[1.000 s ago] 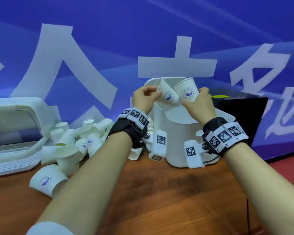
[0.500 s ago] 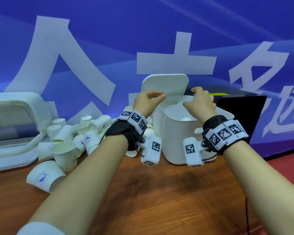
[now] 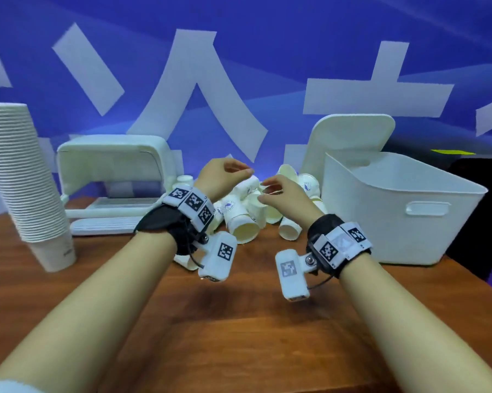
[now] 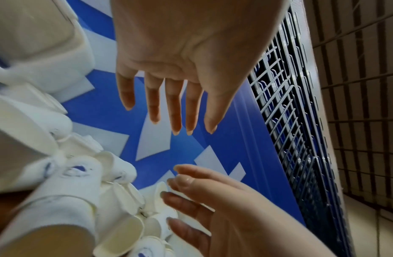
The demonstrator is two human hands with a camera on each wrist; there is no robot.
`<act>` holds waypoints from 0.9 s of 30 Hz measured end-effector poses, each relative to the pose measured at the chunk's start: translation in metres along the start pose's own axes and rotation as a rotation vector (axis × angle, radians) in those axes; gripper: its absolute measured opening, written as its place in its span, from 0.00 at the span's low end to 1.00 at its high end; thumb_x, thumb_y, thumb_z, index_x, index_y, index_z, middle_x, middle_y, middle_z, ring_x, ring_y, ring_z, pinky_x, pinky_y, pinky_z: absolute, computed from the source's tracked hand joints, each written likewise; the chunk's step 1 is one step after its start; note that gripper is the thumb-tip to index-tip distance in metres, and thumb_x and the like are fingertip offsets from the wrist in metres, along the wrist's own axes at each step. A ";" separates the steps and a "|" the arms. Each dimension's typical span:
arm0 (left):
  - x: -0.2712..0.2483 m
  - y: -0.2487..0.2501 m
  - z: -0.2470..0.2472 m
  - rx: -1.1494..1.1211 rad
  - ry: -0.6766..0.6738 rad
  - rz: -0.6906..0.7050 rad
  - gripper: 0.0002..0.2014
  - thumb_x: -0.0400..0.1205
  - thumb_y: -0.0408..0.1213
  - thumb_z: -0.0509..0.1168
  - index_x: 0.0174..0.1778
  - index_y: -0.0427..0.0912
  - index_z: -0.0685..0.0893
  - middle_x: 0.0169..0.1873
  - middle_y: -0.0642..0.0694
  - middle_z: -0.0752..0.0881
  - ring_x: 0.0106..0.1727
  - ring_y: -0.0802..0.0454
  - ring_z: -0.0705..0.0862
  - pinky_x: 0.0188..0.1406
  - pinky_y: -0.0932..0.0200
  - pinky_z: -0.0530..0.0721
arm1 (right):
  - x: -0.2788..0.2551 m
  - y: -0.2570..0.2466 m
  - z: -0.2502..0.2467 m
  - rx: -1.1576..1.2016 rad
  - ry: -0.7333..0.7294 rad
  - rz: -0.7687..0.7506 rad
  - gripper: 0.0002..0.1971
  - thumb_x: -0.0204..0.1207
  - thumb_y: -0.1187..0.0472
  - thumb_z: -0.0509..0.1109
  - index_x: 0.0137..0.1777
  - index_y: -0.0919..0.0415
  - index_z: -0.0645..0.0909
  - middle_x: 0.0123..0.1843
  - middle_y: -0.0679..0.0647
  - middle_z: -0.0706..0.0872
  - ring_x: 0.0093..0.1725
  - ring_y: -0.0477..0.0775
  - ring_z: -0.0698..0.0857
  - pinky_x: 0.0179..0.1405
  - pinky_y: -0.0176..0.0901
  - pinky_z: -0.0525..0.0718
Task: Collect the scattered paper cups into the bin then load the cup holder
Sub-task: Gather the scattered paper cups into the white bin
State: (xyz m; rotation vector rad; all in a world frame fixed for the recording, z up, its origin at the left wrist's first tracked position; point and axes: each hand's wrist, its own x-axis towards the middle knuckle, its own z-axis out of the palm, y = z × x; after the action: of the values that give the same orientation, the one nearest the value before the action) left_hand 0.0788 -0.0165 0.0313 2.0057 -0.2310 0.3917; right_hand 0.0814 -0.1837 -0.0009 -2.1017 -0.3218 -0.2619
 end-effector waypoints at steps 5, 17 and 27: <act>-0.013 -0.030 -0.040 0.084 0.012 -0.157 0.15 0.75 0.35 0.73 0.58 0.41 0.86 0.52 0.46 0.88 0.55 0.53 0.84 0.44 0.66 0.77 | 0.006 -0.006 0.057 -0.106 -0.138 0.018 0.19 0.73 0.57 0.74 0.64 0.58 0.80 0.58 0.50 0.85 0.59 0.49 0.83 0.61 0.41 0.78; -0.024 -0.108 -0.075 0.468 -0.022 -0.635 0.29 0.74 0.40 0.73 0.71 0.45 0.74 0.67 0.39 0.80 0.61 0.44 0.80 0.57 0.55 0.78 | 0.032 -0.008 0.136 -0.340 -0.233 -0.028 0.28 0.71 0.51 0.74 0.71 0.56 0.75 0.68 0.62 0.78 0.67 0.61 0.78 0.66 0.53 0.78; -0.014 -0.117 -0.075 0.412 -0.093 -0.607 0.18 0.80 0.39 0.70 0.64 0.35 0.79 0.63 0.37 0.84 0.53 0.45 0.82 0.46 0.58 0.80 | 0.035 -0.001 0.127 -0.215 -0.127 -0.042 0.07 0.74 0.62 0.74 0.51 0.60 0.89 0.51 0.55 0.87 0.45 0.48 0.80 0.36 0.33 0.73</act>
State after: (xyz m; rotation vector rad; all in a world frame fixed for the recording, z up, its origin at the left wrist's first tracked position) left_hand 0.0916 0.1030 -0.0396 2.3709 0.4321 -0.0511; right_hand 0.1218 -0.0699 -0.0547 -2.3313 -0.4292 -0.1948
